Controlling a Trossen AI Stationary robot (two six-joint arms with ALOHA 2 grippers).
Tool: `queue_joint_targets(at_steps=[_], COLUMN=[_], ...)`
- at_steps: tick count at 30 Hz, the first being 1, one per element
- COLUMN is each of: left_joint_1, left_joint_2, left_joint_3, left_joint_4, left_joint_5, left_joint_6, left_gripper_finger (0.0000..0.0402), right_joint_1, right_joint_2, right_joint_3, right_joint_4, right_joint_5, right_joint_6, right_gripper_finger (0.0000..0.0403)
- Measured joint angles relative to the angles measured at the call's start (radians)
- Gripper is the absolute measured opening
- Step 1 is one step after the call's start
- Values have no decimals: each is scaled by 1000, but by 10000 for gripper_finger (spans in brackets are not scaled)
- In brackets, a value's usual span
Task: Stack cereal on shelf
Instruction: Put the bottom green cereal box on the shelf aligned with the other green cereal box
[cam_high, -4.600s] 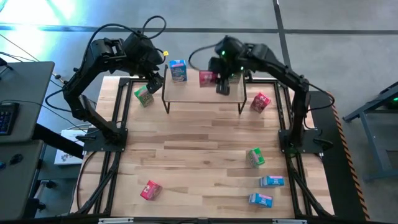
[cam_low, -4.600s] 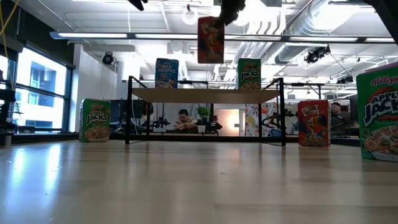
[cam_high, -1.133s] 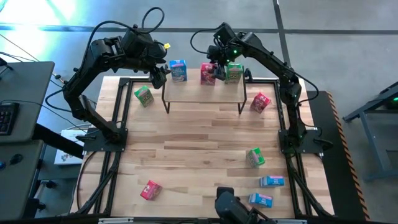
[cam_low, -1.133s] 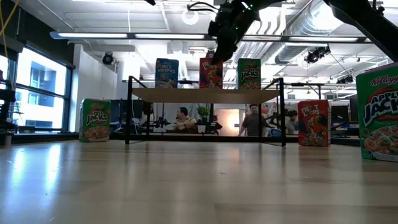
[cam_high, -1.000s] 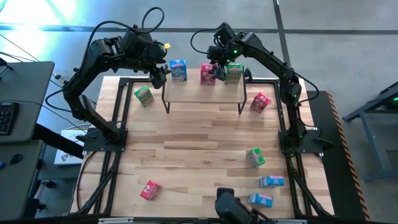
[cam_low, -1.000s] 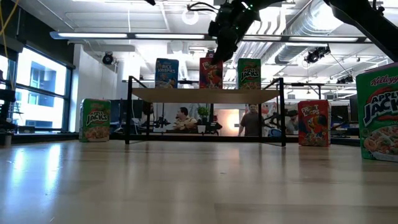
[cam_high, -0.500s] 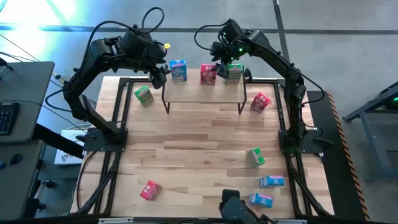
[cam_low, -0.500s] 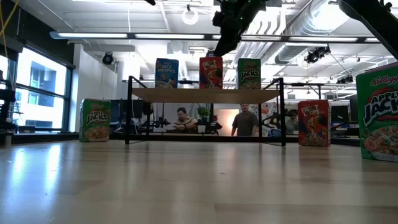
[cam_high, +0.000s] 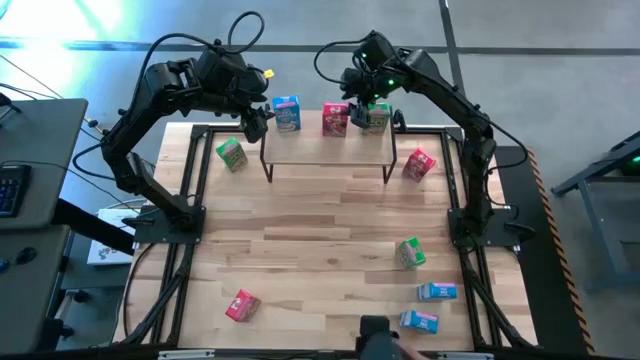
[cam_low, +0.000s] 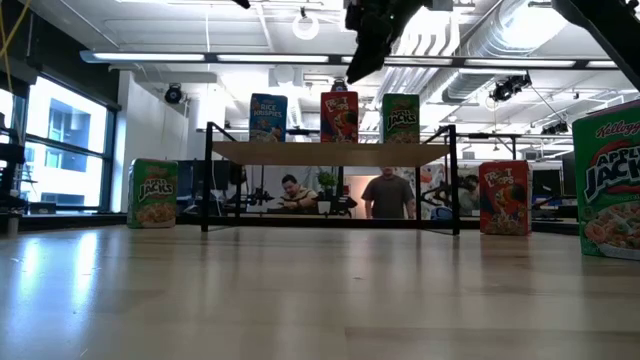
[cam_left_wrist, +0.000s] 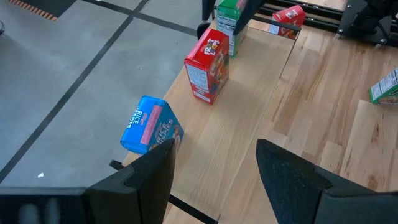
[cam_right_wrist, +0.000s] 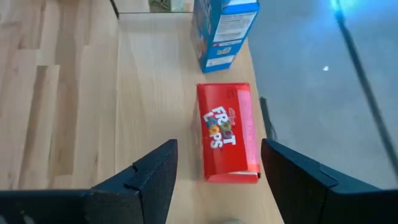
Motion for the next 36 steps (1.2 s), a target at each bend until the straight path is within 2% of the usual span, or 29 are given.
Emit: queue_joint_targets(at_steps=[5,12,26,31,36], left_joint_1=[0,0,0,0,-8], left_joint_2=[0,0,0,0,0], left_joint_3=[0,0,0,0,0], left_joint_4=[0,0,3,3,-18], left_joint_5=[0,0,0,0,11], left_joint_6=[0,0,0,0,0], left_gripper_finger=[216,216,216,216,216], right_joint_1=[46,114,214,269,343], right_joint_2=[-48,-113,-221,-235,-235], right_joint_3=[0,0,0,0,0], right_joint_4=[-26,-64,-190,-300,-332], right_joint_5=[119,191,242,337,356], right_joint_6=[0,87,398,522,638], right_gripper_finger=[225,225,225,225,225])
